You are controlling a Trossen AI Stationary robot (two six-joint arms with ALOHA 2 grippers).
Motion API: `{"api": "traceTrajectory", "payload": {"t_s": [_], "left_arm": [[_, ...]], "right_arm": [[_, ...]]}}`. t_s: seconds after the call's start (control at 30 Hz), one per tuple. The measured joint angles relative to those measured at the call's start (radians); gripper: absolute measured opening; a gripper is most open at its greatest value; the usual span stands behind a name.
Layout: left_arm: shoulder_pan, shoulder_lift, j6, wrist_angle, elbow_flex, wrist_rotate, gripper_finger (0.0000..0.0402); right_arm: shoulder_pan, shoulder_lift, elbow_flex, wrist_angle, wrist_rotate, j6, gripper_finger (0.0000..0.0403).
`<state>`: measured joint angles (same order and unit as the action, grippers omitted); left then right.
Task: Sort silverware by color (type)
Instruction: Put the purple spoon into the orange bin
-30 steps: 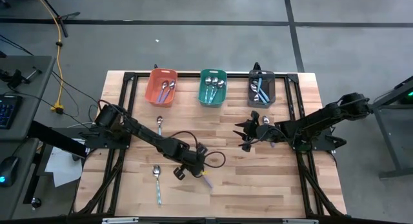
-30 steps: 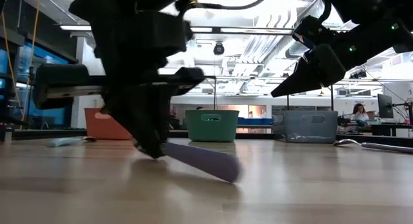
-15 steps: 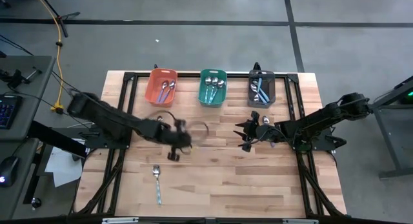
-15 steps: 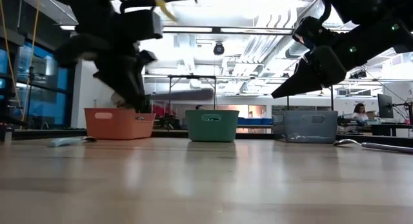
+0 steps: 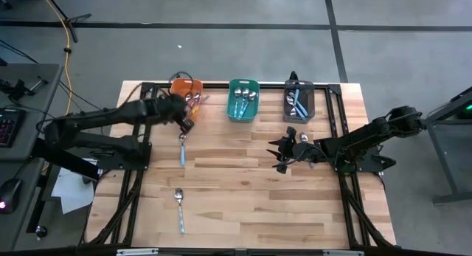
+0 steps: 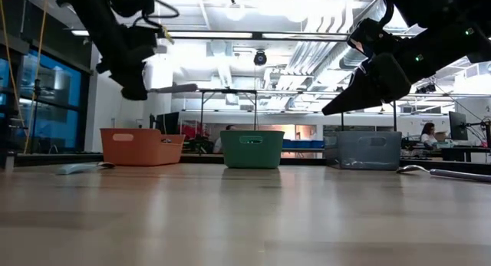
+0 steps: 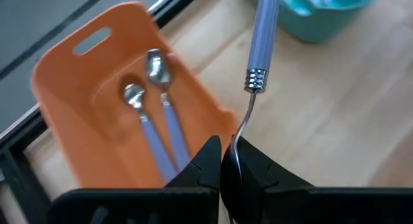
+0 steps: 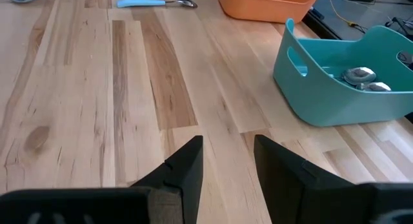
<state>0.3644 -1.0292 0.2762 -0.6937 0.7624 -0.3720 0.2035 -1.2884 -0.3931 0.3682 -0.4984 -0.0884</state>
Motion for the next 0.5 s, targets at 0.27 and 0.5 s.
{"api": "traceTrajectory", "payload": {"t_s": [0.27, 0.5], "left_arm": [[0.282, -0.077, -0.112, 0.080, 0.000, 0.176, 0.0010], [0.444, -0.205, -0.156, 0.156, 0.000, 0.297, 0.0010]], "right_arm": [[0.000, 0.000, 0.000, 0.002, 0.000, 0.002, 0.0124], [0.000, 0.000, 0.000, 0.002, 0.000, 0.002, 0.0124]]}}
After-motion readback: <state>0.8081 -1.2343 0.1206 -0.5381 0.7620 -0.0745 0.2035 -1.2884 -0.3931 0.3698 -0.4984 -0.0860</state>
